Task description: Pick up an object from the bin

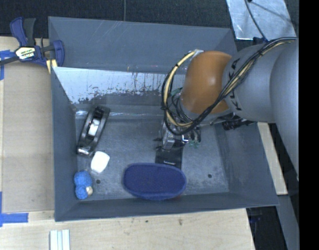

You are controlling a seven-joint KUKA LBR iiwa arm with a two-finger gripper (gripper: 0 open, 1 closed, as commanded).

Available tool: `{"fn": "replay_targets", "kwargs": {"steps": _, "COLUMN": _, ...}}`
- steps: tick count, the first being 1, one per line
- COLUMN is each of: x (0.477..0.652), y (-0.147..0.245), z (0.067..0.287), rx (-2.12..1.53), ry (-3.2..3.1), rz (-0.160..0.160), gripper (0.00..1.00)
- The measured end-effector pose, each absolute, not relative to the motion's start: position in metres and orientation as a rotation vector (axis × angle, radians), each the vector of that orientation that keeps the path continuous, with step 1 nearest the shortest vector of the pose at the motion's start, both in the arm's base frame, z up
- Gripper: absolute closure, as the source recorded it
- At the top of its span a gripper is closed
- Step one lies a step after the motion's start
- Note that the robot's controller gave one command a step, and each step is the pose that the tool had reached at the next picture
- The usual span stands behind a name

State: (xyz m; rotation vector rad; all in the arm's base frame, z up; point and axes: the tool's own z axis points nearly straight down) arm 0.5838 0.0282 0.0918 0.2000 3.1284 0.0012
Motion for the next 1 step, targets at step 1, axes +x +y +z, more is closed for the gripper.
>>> {"fn": "replay_targets", "kwargs": {"steps": 1, "x": 0.551, "y": -0.0115, "z": 0.3094, "rx": 0.256, "ry": 3.118, "rz": 0.001, "gripper": 1.0}}
